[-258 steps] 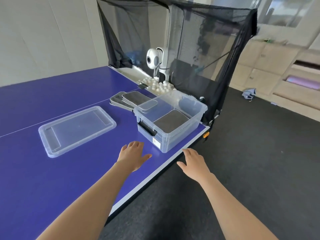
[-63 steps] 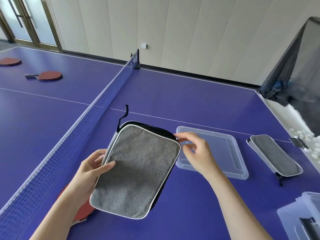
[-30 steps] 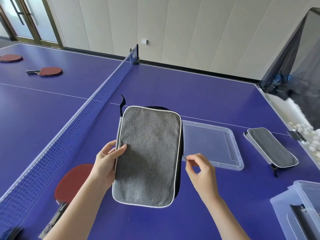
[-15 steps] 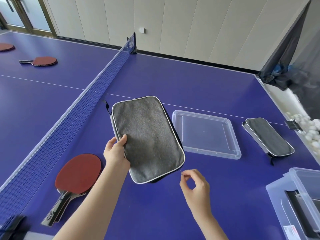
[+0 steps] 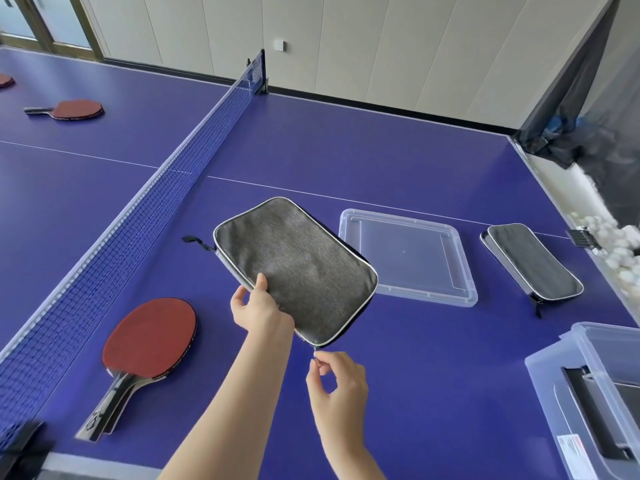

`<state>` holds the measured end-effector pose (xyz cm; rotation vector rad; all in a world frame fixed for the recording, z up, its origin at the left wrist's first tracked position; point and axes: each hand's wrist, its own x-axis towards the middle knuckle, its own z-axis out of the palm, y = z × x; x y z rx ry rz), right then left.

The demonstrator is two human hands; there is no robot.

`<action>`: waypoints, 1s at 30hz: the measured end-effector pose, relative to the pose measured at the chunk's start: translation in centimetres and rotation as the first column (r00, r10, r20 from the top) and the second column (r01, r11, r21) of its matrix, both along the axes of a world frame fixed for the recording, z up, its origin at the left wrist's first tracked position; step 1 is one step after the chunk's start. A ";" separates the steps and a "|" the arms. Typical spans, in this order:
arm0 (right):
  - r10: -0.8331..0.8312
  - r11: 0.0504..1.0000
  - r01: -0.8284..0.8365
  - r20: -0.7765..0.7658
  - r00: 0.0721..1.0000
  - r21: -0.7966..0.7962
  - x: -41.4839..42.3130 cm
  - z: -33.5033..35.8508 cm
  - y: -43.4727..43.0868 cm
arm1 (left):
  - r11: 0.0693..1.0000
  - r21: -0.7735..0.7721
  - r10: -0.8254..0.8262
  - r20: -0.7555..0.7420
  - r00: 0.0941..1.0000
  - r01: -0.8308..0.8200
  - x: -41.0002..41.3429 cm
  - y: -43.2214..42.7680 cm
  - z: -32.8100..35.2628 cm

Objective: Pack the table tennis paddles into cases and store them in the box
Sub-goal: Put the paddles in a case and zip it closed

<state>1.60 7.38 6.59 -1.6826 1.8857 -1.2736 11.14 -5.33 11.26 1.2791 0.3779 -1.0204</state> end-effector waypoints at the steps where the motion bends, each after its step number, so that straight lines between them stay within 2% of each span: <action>1: -0.007 1.000 0.007 0.000 1.000 -0.013 0.3 0.0 0.0 | 1.000 0.003 0.001 0.008 1.000 -0.001 -0.4 0.2 -0.2; 5: -0.035 0.998 0.034 -0.012 0.999 -0.049 0.7 -0.4 0.0 | 1.000 0.005 -0.022 0.015 1.000 0.022 -1.4 0.8 -0.6; 9: 0.086 0.995 -0.089 -0.063 0.994 -0.054 -0.5 -1.0 0.4 | 0.997 -0.009 -0.081 0.045 0.996 0.081 -1.1 1.5 -0.7; 11: 0.054 0.999 -0.053 0.056 0.997 -0.013 -1.9 -0.7 0.5 | 0.989 -0.037 -0.138 0.076 0.988 0.141 -0.7 2.1 -1.0; 14: -0.133 0.991 0.133 0.221 0.966 0.015 -5.6 -0.4 -0.6 | 0.950 -0.126 -0.269 0.135 0.954 0.285 0.4 3.5 -1.5; 16: -0.218 0.974 0.188 0.312 0.925 0.124 -8.7 -0.2 -1.9 | 0.894 -0.169 -0.381 0.199 0.903 0.414 1.1 4.7 -2.0; 18: -0.243 0.941 0.099 0.443 0.863 0.325 -11.2 -0.1 -3.3 | 0.814 -0.187 -0.502 0.248 0.829 0.549 1.5 6.0 -2.7; 20: -0.226 0.872 -0.124 0.615 0.755 0.473 -12.9 -0.2 -4.2 | 0.724 -0.199 -0.614 0.252 0.748 0.661 1.6 7.2 -3.4; 22: -0.160 0.777 -0.385 0.748 0.645 0.498 -13.9 -0.1 -4.3 | 0.646 -0.200 -0.701 0.227 0.676 0.737 1.5 8.0 -4.1; 24: -0.104 0.662 -0.584 0.829 0.550 0.470 -14.3 -0.1 -3.6 | 0.610 -0.192 -0.745 0.190 0.639 0.769 1.3 8.4 -4.6; 26: -0.117 0.630 -0.641 0.870 0.479 0.438 -14.4 -0.2 -2.7 | 0.603 -0.157 -0.763 0.175 0.623 0.782 1.0 8.6 -5.1; 28: -0.124 0.683 -0.600 0.876 0.466 0.416 -14.3 -0.2 -2.0 | 0.607 -0.082 -0.766 0.204 0.610 0.790 0.3 8.6 -5.5; 30: -0.141 0.744 -0.518 0.857 0.496 0.422 -14.0 -0.2 -1.4 | 0.614 0.089 -0.760 0.335 0.557 0.784 -0.8 8.6 -5.9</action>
